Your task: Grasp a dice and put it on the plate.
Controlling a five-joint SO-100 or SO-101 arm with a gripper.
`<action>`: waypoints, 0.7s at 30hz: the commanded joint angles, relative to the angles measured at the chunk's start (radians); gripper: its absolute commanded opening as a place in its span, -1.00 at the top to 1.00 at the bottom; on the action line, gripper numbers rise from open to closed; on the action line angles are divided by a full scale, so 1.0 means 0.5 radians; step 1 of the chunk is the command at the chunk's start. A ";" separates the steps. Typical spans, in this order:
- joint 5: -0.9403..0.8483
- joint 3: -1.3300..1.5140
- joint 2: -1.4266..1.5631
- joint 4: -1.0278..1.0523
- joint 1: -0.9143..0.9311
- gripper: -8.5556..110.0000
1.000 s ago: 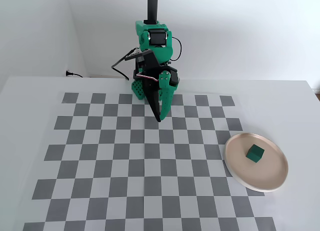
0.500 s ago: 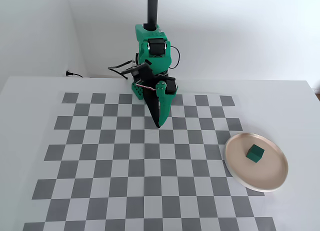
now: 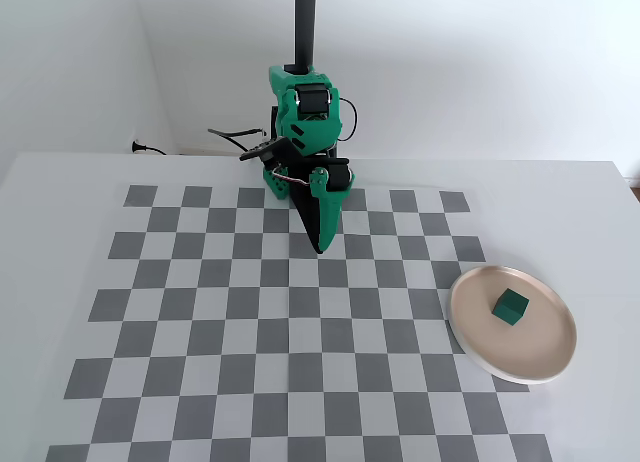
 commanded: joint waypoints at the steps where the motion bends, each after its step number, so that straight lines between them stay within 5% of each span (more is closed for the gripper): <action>1: 0.472 -0.012 0.025 -0.067 -0.009 0.93; 7: 0.712 0.135 0.021 -0.132 0.006 0.93; 12: 1.000 0.387 0.028 -0.632 0.141 0.93; 21: 1.178 0.387 0.025 -0.160 0.215 0.93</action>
